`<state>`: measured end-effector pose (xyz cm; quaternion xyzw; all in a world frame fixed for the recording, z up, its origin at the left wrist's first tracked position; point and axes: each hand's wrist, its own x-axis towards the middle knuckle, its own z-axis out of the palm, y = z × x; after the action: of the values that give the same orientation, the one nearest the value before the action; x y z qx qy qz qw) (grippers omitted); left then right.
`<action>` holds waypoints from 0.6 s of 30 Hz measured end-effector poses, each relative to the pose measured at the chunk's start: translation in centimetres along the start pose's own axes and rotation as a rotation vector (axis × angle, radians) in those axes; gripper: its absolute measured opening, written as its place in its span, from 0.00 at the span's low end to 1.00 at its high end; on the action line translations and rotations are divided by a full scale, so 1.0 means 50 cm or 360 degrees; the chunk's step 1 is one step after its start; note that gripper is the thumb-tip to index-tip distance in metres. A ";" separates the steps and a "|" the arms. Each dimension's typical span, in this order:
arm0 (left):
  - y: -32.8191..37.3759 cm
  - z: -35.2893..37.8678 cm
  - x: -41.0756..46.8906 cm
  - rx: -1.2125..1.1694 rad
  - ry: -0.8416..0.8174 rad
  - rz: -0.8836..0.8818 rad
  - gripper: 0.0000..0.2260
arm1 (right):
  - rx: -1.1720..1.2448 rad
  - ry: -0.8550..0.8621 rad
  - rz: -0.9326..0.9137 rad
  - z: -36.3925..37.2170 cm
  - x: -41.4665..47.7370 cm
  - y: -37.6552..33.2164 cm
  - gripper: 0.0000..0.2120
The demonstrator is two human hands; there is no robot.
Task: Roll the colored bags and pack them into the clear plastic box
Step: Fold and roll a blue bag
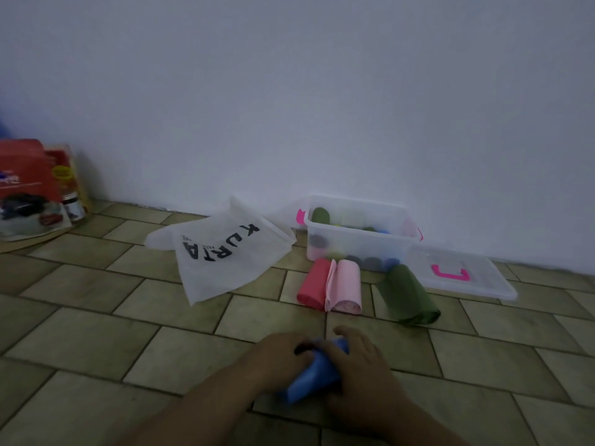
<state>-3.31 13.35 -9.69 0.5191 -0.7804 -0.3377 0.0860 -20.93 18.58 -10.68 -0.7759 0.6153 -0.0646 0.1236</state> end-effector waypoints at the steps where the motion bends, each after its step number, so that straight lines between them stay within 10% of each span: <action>1: -0.002 0.005 0.004 -0.0030 -0.0002 0.0002 0.12 | 0.0057 -0.0002 0.0087 -0.002 -0.006 -0.004 0.41; 6: -0.025 -0.004 0.058 0.0161 0.0156 -0.0112 0.17 | -0.0044 -0.0112 0.0420 0.019 0.006 -0.061 0.51; 13: -0.062 -0.040 0.097 0.0715 0.0685 -0.0271 0.18 | 0.0109 -0.0354 0.0255 -0.042 0.065 -0.107 0.36; 18: -0.009 -0.054 0.085 -0.0080 0.0766 0.0120 0.10 | 0.0225 -0.0316 0.0265 -0.060 0.073 -0.088 0.34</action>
<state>-3.57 8.38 -8.85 0.5527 -0.7477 -0.2202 0.2949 -16.70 15.64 -6.79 -0.7140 0.6563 -0.0201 0.2431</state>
